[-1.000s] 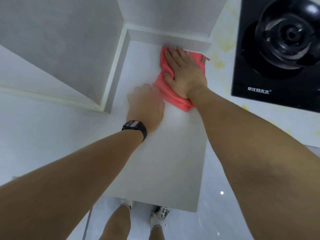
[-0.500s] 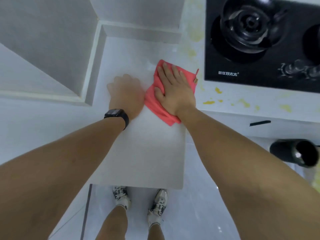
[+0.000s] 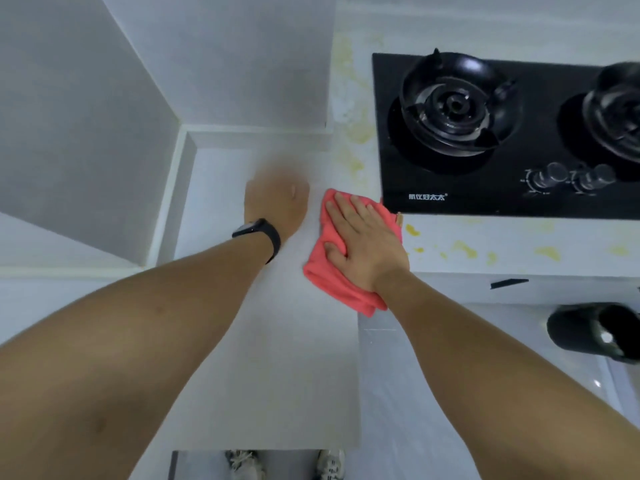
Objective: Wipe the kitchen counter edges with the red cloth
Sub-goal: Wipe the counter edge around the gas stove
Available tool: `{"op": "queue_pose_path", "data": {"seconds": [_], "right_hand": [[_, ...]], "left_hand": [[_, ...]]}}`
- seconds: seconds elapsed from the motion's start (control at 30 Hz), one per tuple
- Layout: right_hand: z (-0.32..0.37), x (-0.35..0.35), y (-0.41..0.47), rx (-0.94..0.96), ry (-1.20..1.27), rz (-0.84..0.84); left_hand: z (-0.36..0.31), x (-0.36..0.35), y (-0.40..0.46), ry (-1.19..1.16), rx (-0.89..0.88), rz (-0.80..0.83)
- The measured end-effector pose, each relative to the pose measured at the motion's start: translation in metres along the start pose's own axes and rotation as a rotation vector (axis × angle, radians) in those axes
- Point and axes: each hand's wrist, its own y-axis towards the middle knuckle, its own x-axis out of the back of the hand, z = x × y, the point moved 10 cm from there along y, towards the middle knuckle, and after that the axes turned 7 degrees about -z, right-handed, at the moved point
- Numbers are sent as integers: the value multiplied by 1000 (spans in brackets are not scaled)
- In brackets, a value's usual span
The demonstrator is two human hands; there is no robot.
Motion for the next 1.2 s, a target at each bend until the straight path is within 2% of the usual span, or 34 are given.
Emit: {"op": "queue_pose_path", "data": {"seconds": [0.1,0.17,0.53,0.77,1.07,1.2], "right_hand": [[-3,-2,3,0,28,-17],[-5,-3,5,-2,27,-23],[-5,-2,34,26,67,-5],[-2,5,93,22,75,-89],[0,11,102,29,97,-123],[-1,20,91,-23,115,-228]], "left_hand": [[26,-11,0,139,81,-53],[28,-16,-3,181,71,-64],[30,-25,0,156,117,-29],[31,-25,4,179,117,-31],[31,-31,10,203,122,0],[29,-32,12,187,95,14]]}}
